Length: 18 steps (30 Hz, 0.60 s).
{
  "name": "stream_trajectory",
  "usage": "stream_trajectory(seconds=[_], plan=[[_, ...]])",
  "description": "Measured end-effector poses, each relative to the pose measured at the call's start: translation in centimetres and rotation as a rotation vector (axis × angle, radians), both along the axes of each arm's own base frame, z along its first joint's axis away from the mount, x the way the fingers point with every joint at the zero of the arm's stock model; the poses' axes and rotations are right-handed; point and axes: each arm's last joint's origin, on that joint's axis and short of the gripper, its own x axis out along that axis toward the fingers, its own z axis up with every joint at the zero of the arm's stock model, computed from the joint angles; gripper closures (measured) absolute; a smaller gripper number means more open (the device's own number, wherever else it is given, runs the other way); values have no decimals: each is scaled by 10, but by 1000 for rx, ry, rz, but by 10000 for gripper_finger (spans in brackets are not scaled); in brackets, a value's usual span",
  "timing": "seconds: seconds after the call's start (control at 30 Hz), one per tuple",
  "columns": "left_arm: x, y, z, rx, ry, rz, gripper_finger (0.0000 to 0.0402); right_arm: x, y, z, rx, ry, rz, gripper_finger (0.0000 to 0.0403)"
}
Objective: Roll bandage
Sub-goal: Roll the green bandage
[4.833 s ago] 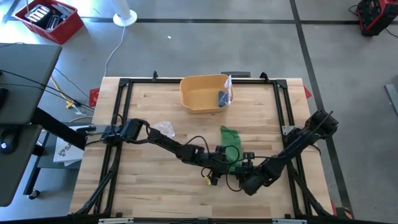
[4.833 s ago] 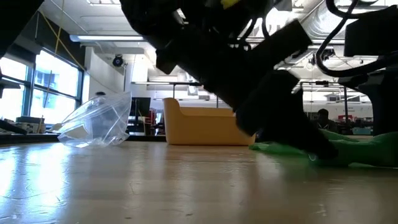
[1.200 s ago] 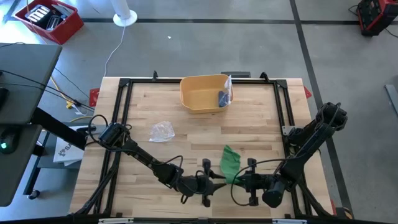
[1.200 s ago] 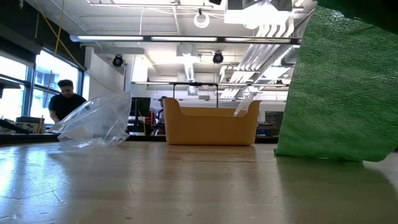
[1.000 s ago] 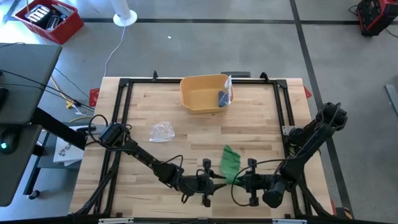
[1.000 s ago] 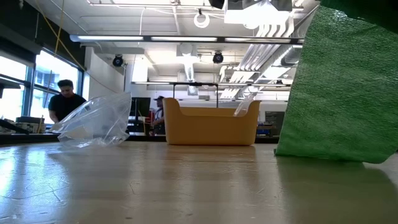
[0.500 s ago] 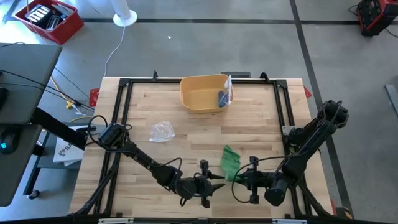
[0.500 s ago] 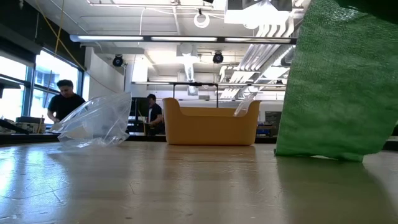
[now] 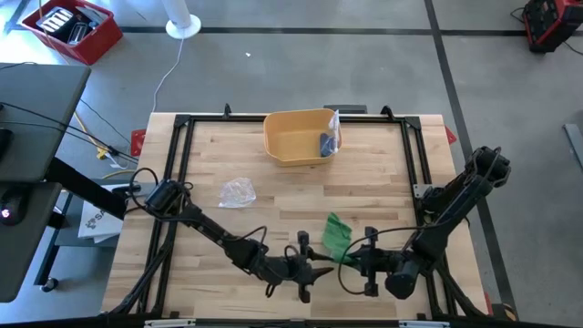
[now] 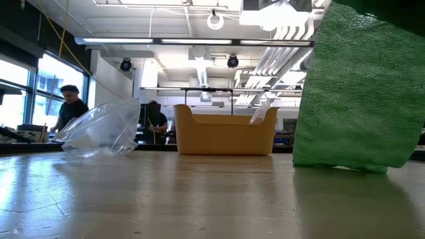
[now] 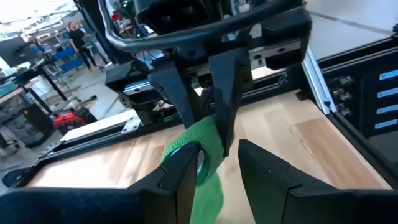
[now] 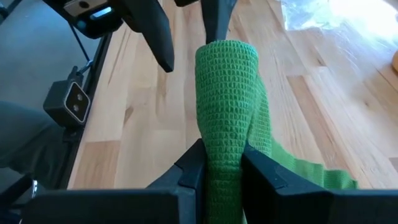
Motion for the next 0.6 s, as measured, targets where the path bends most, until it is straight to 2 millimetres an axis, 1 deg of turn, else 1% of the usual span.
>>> stream_trajectory(seconds=[0.27,0.4,0.5,0.6], plan=[[1,3,-3,0,21,10,284,0,0,0,1,-1,-2,341],[1,4,-7,14,46,57,284,1,0,0,2,-6,-4,341],[-1,2,-6,12,29,82,284,1,0,1,3,-14,-7,341],[-1,0,-4,-6,10,63,284,1,1,1,6,-16,-6,341]])
